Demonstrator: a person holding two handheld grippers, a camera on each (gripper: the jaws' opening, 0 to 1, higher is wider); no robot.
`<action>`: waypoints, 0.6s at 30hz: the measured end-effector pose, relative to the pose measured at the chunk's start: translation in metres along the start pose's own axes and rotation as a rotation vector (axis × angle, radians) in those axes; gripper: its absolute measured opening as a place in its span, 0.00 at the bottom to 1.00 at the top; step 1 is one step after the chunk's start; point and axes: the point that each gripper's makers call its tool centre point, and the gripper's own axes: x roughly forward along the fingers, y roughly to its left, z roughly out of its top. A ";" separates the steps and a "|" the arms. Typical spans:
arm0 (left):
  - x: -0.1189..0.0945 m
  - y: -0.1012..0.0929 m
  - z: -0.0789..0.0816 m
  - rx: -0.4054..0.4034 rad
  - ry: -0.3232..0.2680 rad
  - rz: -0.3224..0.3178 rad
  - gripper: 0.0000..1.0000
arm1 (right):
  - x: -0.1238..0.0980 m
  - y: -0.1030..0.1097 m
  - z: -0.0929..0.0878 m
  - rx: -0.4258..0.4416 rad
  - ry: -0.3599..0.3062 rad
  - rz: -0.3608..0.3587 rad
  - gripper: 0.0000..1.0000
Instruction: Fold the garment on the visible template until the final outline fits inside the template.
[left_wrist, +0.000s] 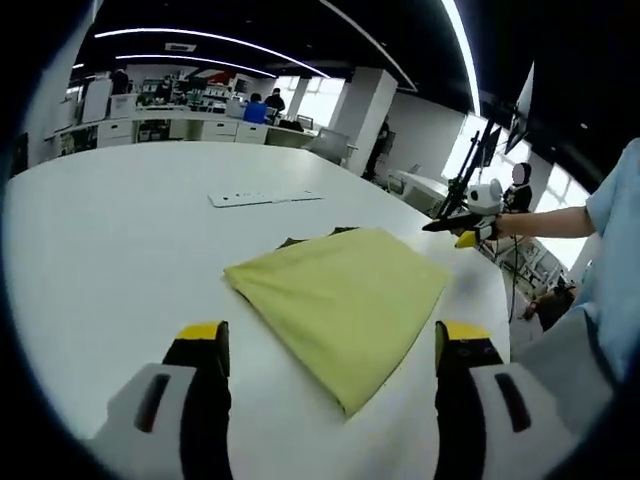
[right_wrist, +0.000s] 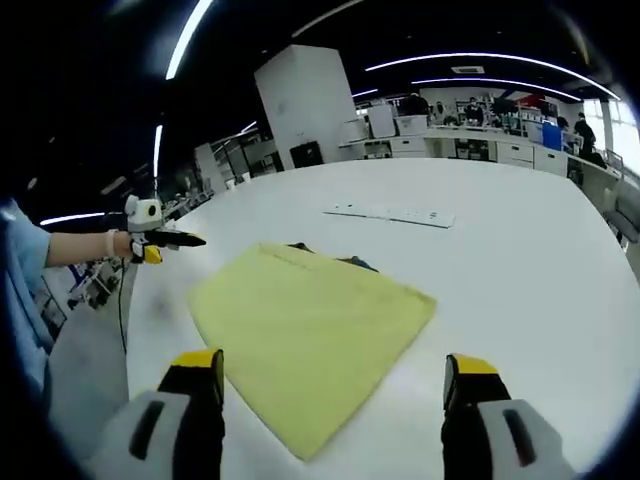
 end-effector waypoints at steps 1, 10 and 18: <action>-0.001 -0.001 -0.003 -0.002 0.006 0.000 0.78 | -0.001 0.002 -0.002 0.002 0.001 0.002 0.90; -0.013 -0.008 -0.032 -0.039 0.033 -0.007 0.63 | -0.008 0.014 -0.023 0.012 0.027 0.013 0.83; -0.011 -0.009 -0.048 -0.059 0.063 -0.017 0.56 | -0.011 0.018 -0.035 0.034 0.051 0.024 0.73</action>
